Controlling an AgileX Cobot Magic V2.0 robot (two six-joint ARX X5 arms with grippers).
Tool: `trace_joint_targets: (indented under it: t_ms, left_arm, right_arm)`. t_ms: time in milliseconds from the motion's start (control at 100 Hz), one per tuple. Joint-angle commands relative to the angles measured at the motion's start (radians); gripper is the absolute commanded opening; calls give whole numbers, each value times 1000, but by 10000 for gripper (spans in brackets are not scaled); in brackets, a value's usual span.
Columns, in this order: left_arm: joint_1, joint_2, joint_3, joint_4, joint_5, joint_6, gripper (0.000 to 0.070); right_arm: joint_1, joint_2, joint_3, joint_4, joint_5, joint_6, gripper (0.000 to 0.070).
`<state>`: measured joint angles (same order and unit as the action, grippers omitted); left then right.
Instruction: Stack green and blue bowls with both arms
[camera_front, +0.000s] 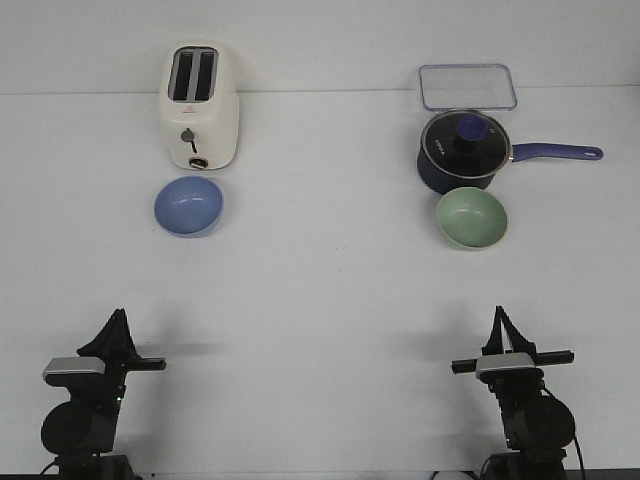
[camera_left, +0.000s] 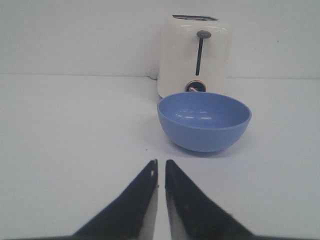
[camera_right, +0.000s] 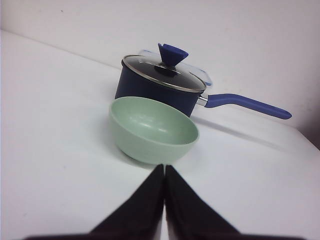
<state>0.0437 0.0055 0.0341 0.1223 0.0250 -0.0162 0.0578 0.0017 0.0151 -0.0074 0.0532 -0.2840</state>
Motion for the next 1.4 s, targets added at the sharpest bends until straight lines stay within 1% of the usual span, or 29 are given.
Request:
trace_joint_targets:
  t_ms: [0, 800, 1060, 1140, 1220, 1250, 1390]
  left_arm:
    - [3, -1, -20, 11, -3, 7, 15]
    - [3, -1, -20, 11, -3, 7, 15]
    - [3, -1, -20, 11, -3, 7, 15]
    - [3, -1, -20, 11, -3, 7, 15]
    - [3, -1, -20, 11, -3, 7, 15]
    - [3, -1, -20, 11, -3, 7, 15]
    - [3, -1, -20, 11, -3, 7, 15]
  right_arm:
    - [1, 0, -2, 16, 0, -5, 0]
    - [1, 0, -2, 25, -1, -3, 0]
    - [1, 0, -2, 105, -3, 126, 0]
    - [1, 0, -2, 105, 1, 216, 0]
    - [1, 0, -2, 105, 2, 351, 0]
    - [1, 0, -2, 113, 8, 387, 0]
    - [1, 2, 27, 119, 69, 460, 0]
